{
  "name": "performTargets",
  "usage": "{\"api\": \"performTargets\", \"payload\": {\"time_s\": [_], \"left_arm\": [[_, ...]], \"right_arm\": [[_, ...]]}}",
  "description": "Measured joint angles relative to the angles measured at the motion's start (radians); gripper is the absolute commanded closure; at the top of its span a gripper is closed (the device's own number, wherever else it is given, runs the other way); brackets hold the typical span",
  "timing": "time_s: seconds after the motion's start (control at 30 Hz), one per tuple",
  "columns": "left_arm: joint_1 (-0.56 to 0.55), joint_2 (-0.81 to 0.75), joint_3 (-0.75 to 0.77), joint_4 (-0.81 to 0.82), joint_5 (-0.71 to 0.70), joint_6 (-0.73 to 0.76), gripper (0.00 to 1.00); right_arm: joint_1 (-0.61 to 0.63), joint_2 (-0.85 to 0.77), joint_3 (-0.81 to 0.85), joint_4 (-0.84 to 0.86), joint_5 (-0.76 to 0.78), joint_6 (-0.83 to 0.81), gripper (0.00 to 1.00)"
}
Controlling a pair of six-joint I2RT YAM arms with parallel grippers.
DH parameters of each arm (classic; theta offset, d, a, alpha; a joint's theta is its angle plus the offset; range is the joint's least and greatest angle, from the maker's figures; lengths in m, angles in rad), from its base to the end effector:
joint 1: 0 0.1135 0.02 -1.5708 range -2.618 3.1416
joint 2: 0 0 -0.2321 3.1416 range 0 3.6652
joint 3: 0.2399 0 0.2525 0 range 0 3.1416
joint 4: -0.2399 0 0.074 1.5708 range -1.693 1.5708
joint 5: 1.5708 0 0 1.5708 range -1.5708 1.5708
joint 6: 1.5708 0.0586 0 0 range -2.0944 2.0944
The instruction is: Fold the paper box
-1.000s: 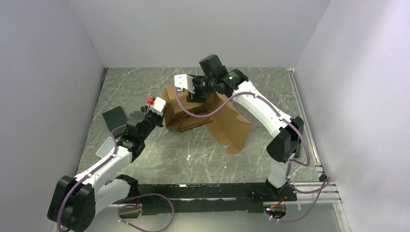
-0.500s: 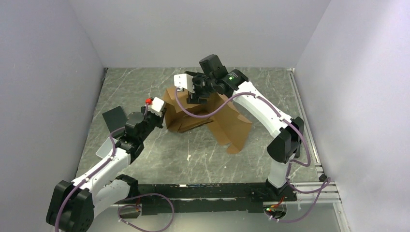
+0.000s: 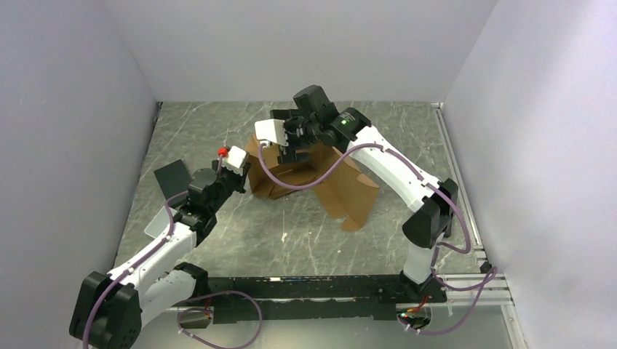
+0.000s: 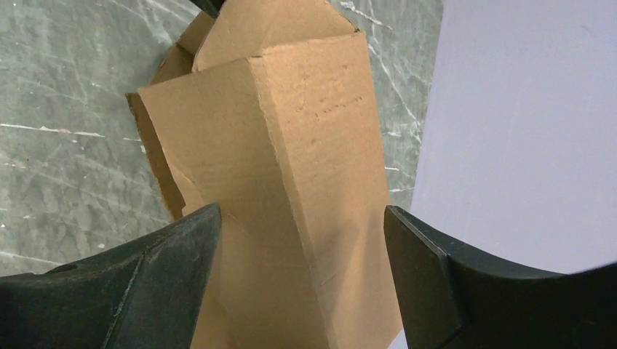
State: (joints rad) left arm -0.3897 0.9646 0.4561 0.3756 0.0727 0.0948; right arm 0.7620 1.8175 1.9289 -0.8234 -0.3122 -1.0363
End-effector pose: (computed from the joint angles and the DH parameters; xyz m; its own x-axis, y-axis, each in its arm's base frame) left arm 0.2412 -0.1037 0.2197 -0.0798 0.1349 -0.9876 0.4551 0.8864 0.0842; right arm 0.2856 0.2975 0.3407 0.4693 -0.6841 -0.5583 -0.8271 -0.1192 -0.5492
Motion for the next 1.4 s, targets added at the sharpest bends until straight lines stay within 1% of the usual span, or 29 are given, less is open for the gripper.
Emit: {"api": "performTargets", "payload": {"time_s": [0.17,0.43,0.57,0.67,0.77,0.9,1.1,1.4], "left_arm": [[0.0,-0.007,0.0,-0.001,-0.005,-0.015,1.0],[-0.001,-0.014,0.0,-0.005,-0.046,-0.054,1.0],[-0.007,-0.011,0.0,0.0,-0.055,-0.063,1.0],[-0.017,0.001,0.0,0.01,-0.08,-0.066,1.0],[-0.033,0.023,0.0,0.032,-0.121,-0.067,1.0],[-0.058,0.053,0.0,0.074,-0.179,-0.064,1.0],[-0.11,0.078,0.0,0.115,-0.28,-0.053,1.0],[-0.217,0.12,0.0,0.181,-0.477,-0.029,1.0]], "right_arm": [[0.009,-0.002,0.004,0.001,0.008,-0.012,0.15],[0.014,-0.002,0.004,0.035,0.06,0.013,0.19],[0.019,-0.001,0.008,0.052,0.074,0.035,0.19],[0.019,0.002,0.021,0.053,0.068,0.043,0.15],[0.019,0.002,0.029,0.046,0.047,0.04,0.12],[0.019,0.002,0.031,0.019,0.019,0.029,0.1],[0.019,0.002,0.031,0.008,0.026,0.026,0.12],[0.019,0.002,0.031,0.039,0.071,0.034,0.15]]}}
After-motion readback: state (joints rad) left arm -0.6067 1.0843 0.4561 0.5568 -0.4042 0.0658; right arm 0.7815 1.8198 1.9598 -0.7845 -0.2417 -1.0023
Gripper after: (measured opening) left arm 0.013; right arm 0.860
